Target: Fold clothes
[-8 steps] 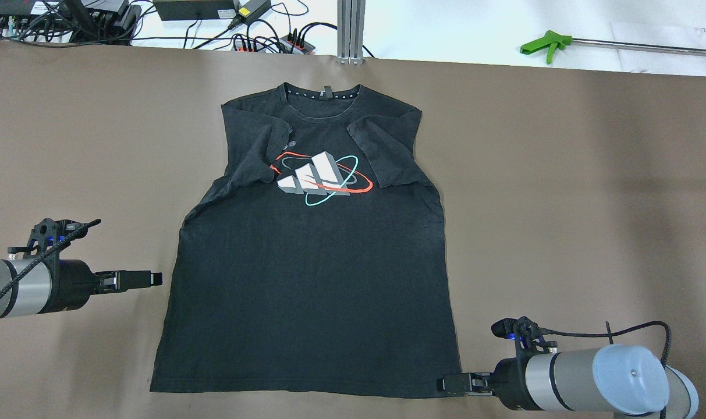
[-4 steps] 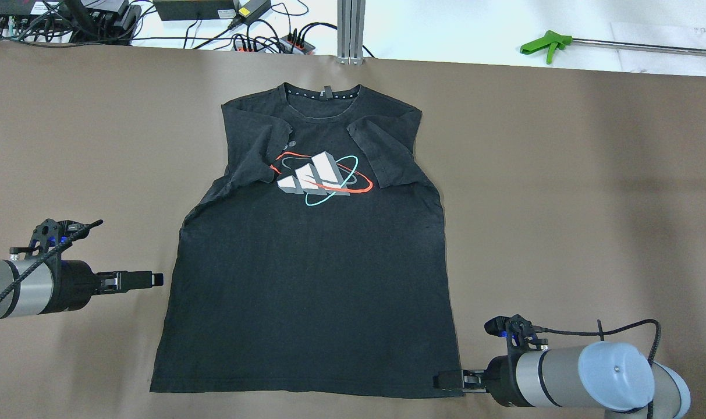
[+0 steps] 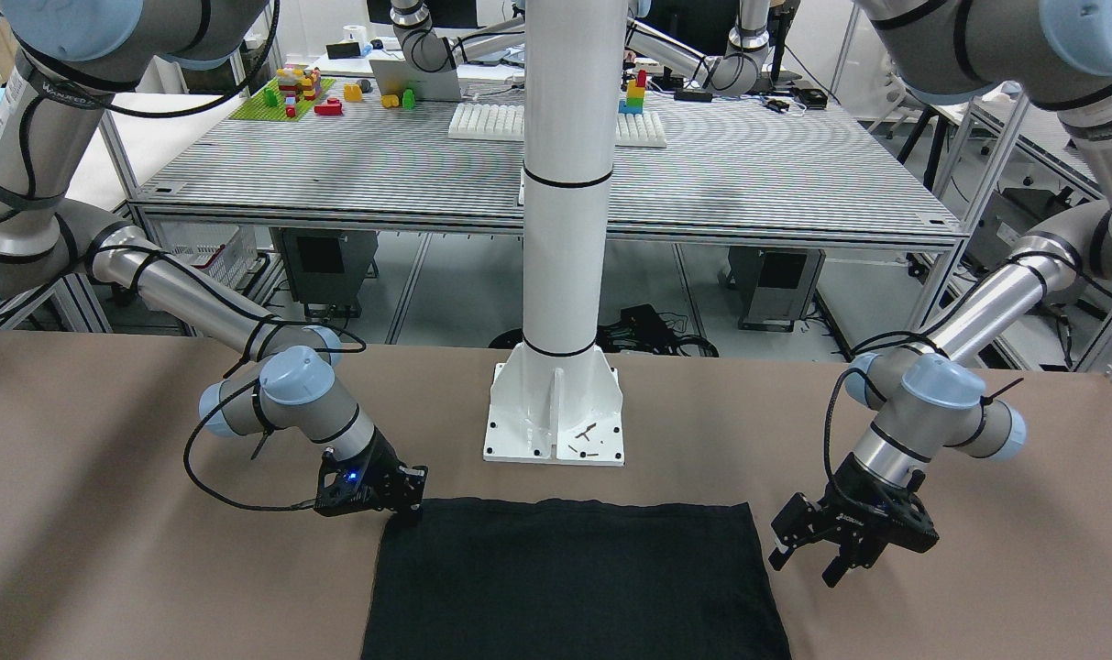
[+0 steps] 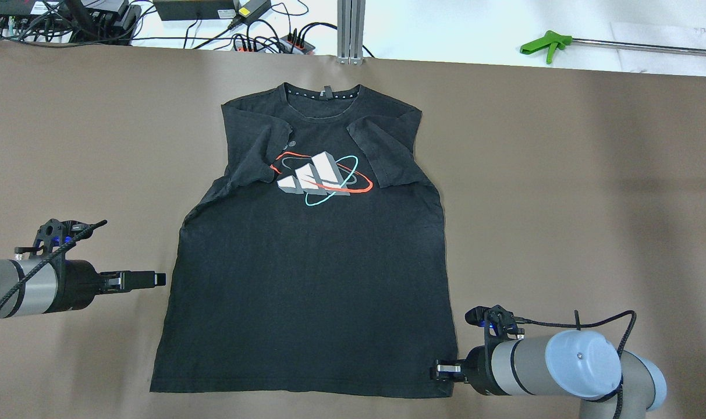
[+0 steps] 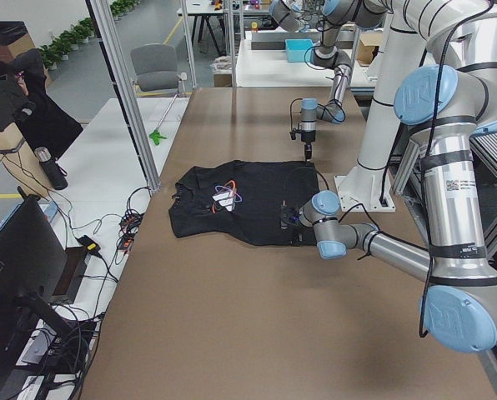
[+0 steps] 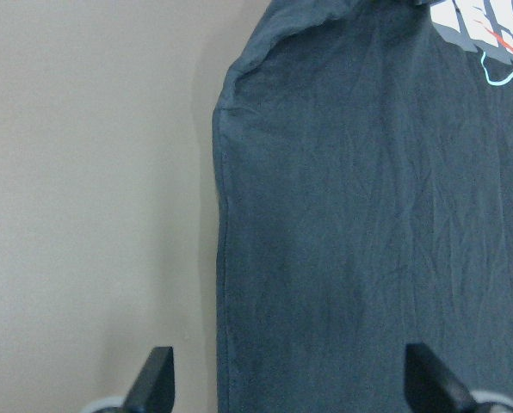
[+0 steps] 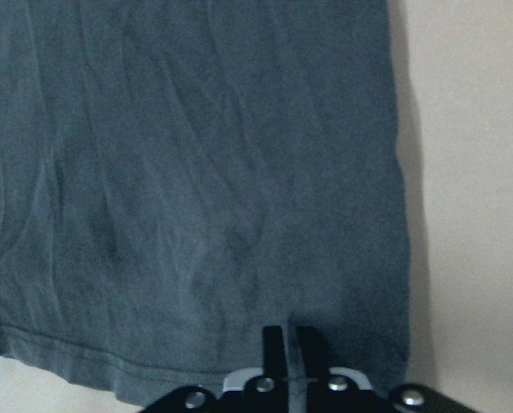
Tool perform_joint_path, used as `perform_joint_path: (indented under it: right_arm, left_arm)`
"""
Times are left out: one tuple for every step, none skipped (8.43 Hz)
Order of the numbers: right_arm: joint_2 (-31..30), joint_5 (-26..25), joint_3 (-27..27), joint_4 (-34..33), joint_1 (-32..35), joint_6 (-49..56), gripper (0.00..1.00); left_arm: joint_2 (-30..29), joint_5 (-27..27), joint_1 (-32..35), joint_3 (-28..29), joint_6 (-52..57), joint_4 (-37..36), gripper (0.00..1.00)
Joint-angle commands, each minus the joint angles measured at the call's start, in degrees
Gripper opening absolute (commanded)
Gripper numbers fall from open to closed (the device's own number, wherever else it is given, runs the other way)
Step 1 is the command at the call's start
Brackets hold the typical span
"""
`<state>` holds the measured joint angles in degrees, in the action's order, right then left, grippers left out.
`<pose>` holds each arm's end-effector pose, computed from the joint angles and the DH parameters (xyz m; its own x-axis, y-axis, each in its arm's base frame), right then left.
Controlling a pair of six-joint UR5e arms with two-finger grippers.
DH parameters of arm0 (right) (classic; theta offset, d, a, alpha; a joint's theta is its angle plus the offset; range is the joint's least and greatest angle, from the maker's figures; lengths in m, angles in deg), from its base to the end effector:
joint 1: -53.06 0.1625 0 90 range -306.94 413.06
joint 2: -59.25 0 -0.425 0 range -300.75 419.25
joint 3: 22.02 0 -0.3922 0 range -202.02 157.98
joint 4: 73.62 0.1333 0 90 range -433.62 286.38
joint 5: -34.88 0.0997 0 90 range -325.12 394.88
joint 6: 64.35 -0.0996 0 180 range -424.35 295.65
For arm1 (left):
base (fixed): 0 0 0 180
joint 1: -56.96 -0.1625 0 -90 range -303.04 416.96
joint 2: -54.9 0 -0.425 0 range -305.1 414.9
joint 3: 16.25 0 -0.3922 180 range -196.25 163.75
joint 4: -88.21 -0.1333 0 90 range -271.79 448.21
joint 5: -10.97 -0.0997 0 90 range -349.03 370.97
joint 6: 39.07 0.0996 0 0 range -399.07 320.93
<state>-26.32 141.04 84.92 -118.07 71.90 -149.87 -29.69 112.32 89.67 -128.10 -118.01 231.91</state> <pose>-0.4629 -0.2695 0.3891 0.3752 0.0487 0.9257 -0.0387 0.9986 -0.0369 0.3271 -0.3452 0.4140 0.3523 -0.0027 -0.9359 0.3123 0.9430 0.1148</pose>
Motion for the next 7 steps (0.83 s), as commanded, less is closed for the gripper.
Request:
perform_joint_path:
  right_arm:
    - [-0.29,-0.17,0.01,-0.02,0.57,0.09,0.0]
    - [-0.38,0.27,0.02,0.24,0.92,0.09,0.3]
    - [-0.38,0.88,0.36,0.5,2.06,0.17,0.7]
    - [-0.55,1.67,0.72,0.68,2.42,0.09,0.84]
    - [-2.29,1.42,0.89,0.94,2.42,0.17,0.93]
    - [-4.75,1.07,0.89,3.73,2.42,0.17,0.94]
    - [-7.47,0.98,0.72,8.2,2.42,0.17,0.94]
  left_arm:
    - [-0.84,-0.01,-0.01,0.58,0.01,0.0,0.94]
    - [-1.02,-0.01,-0.01,0.67,0.01,-0.09,0.94]
    - [-1.8,-0.01,-0.01,1.28,0.01,-0.09,0.94]
    - [-2.42,-0.01,-0.01,1.63,0.01,-0.17,0.94]
    - [-2.6,-0.01,-0.01,1.72,0.01,-0.17,0.94]
    - [-2.6,-0.01,-0.01,1.73,0.01,-0.18,0.94]
    - [-2.77,-0.01,-0.01,1.73,0.01,-0.18,0.94]
